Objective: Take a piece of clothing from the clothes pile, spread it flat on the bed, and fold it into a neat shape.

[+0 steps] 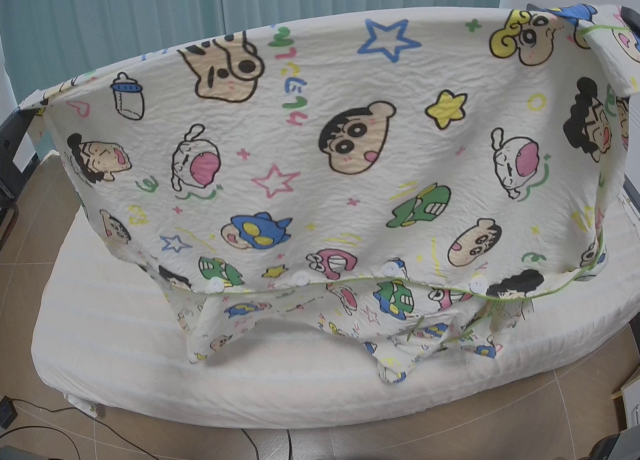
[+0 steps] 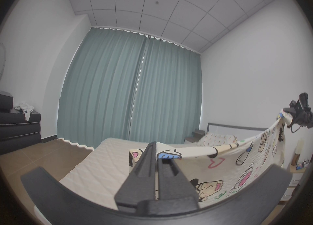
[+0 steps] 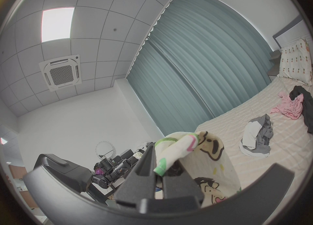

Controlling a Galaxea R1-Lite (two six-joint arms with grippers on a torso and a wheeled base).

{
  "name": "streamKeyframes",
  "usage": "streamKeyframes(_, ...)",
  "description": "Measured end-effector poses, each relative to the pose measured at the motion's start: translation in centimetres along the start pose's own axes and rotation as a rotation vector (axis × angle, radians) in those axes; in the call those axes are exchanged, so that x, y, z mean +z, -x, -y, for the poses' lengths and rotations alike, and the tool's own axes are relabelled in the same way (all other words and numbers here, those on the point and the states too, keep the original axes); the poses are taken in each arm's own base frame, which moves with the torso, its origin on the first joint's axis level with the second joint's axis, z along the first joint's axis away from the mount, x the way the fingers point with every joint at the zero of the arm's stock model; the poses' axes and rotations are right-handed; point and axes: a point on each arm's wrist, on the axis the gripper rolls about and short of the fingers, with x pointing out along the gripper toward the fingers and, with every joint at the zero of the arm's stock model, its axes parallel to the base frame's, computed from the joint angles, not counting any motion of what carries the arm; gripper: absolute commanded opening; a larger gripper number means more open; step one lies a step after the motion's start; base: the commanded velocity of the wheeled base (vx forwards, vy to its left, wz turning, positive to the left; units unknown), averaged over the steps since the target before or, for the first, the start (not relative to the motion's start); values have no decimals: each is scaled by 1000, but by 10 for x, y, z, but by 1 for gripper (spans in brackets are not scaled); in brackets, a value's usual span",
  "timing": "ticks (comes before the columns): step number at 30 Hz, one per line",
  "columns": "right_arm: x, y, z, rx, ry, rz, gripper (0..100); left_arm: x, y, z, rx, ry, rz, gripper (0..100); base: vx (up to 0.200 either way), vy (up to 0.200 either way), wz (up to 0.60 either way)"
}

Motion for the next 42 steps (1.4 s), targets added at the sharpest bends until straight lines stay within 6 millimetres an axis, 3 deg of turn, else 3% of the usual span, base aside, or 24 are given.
streamKeyframes(8,-8,-2,8,-41,-6,-25,0,-9,9,-3,-8,-39,-124,0,0,0,0)
streamKeyframes(14,-29,-7,27,-114,-24,-93,0,-18,9,-3,-3,-33,-171,0,0,0,0)
streamKeyframes(22,-57,-19,62,-240,-31,-181,0,-45,-7,3,10,-8,-278,0,0,0,0)
streamKeyframes(29,-71,-35,86,-284,-23,-190,0,-73,-34,6,59,-32,-377,0,171,0,0)
streamKeyframes(42,-94,-81,135,-349,-8,-157,0,-117,-113,-1,188,-21,-448,0,200,0,0)
